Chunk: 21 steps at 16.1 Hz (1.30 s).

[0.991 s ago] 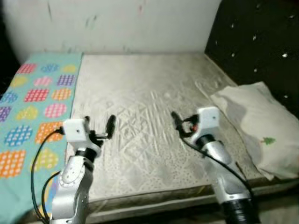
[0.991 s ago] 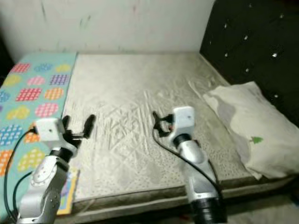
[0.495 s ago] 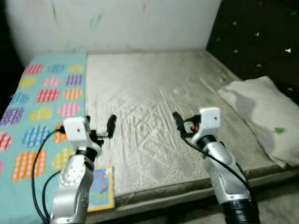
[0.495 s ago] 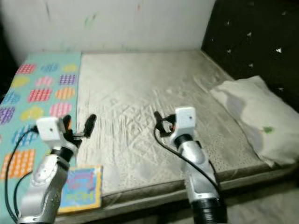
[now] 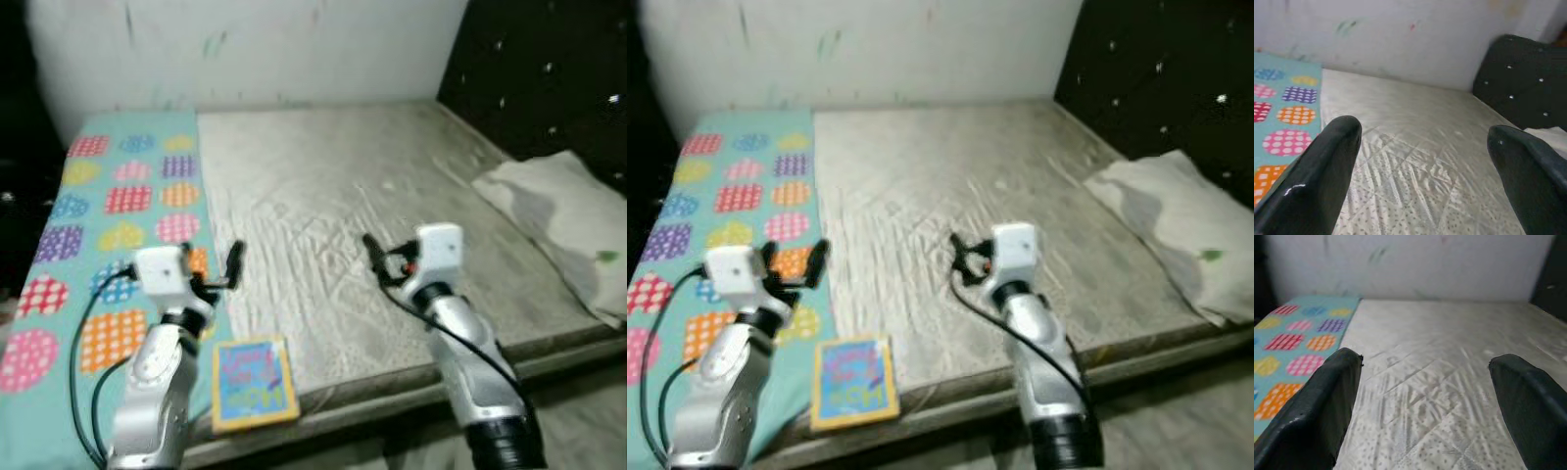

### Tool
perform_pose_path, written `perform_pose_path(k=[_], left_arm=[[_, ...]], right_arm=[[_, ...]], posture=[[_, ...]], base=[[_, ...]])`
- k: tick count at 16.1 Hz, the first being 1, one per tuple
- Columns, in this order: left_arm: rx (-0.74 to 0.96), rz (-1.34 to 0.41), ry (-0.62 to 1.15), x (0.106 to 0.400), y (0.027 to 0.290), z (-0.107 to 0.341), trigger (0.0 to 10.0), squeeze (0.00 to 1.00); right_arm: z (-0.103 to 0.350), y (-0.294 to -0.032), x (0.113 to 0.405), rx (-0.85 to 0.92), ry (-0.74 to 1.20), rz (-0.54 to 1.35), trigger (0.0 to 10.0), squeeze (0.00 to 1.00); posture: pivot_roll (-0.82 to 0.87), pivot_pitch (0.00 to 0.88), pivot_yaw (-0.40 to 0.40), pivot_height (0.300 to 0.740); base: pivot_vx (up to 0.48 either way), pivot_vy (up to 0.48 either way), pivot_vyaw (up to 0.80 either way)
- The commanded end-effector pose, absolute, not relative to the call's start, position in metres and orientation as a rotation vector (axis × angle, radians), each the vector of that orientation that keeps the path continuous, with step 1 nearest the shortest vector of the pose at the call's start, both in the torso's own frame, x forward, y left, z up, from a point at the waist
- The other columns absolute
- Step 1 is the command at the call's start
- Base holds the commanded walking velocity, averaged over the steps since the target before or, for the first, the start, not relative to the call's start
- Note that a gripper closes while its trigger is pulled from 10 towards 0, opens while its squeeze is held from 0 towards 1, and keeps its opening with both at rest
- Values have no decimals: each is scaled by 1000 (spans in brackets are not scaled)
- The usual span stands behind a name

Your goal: Clean up the room

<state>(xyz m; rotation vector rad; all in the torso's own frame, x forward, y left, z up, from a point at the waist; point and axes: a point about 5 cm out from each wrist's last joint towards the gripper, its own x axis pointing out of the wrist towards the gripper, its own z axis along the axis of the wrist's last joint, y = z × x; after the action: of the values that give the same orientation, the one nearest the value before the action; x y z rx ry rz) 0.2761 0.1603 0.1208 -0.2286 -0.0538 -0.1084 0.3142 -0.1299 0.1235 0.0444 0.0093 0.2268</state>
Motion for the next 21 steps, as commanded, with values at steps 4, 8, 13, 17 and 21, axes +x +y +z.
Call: perform_pose_path(k=[4,8,13,17,21], left_arm=[[-212,-99,-76,277,166,125,10000,0],[-209,-121,-88,276,164,127,10000,0],[-214,-141,-92,276,164,128,10000,0],[-212,-148,-89,275,164,127,10000,0],[-209,-145,-85,275,164,127,10000,0]], right_arm=[[129,-121,316,50,-8,256,10000,0],[129,-121,316,37,-9,264,10000,0],[128,-121,316,33,-8,257,10000,0],[128,-122,315,27,-10,256,10000,0],[128,-122,315,28,-9,254,10000,0]], posture=[[-89,0,-62,740],[-89,0,-65,740],[-89,0,-62,740],[-90,0,-61,740],[-89,0,-60,740]], base=[[0,360,0],[0,0,0],[119,0,0],[314,0,0],[326,0,0]])
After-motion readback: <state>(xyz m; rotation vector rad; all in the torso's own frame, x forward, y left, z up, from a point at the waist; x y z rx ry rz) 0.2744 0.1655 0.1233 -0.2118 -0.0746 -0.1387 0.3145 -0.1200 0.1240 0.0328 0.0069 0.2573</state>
